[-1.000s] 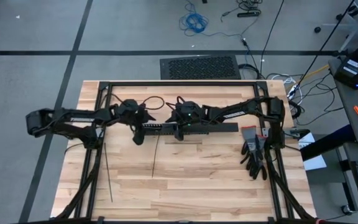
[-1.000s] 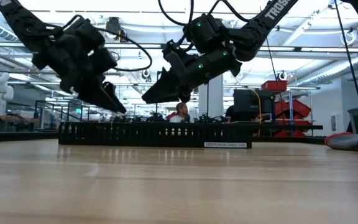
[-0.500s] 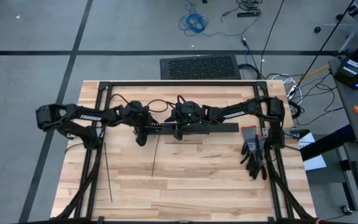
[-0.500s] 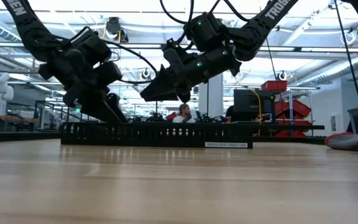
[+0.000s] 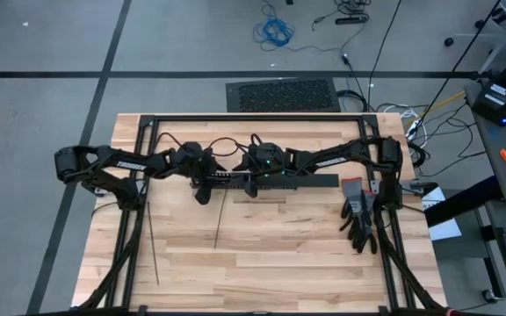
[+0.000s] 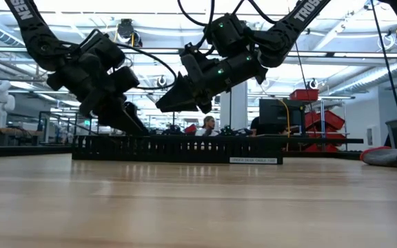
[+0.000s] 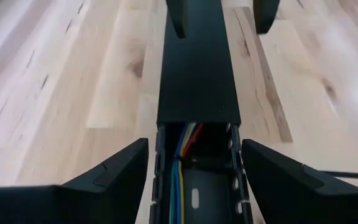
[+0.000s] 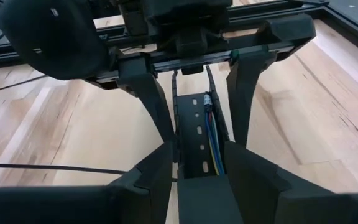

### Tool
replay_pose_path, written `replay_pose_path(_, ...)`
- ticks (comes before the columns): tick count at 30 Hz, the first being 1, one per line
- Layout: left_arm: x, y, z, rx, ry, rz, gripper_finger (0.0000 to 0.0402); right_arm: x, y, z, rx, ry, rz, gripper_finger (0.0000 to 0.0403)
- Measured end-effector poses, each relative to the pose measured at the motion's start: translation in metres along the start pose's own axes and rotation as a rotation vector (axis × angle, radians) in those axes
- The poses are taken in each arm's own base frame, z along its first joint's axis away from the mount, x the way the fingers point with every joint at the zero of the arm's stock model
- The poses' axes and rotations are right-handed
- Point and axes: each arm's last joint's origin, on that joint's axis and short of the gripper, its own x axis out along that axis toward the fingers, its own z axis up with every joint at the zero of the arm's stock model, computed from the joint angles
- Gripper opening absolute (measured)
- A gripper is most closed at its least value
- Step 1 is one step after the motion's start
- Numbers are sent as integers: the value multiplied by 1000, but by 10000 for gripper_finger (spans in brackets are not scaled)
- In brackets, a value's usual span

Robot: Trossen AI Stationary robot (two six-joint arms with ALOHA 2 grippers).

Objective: Ziptie cables
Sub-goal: Close the black cable duct with the cable duct cover

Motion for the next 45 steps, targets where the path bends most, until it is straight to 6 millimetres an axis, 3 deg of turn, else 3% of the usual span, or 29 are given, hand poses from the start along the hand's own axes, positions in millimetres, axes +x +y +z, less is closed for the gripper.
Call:
replay_pose_path(19, 18, 3, -12, -8, 28, -1, 283, 0, 0, 0, 19, 4, 0, 139)
replay_pose_path(24, 18, 4, -12, -24, 25, 17, 283, 1, -1, -8, 44, 68, -5, 138)
replay_pose_path(30, 18, 4, -12, -36, 28, 37, 275, 8, -1, -24, 83, 149, -10, 107)
replay_pose_path(45, 20, 5, -13, -58, 27, 40, 242, 6, -7, -27, 87, 180, -75, 27)
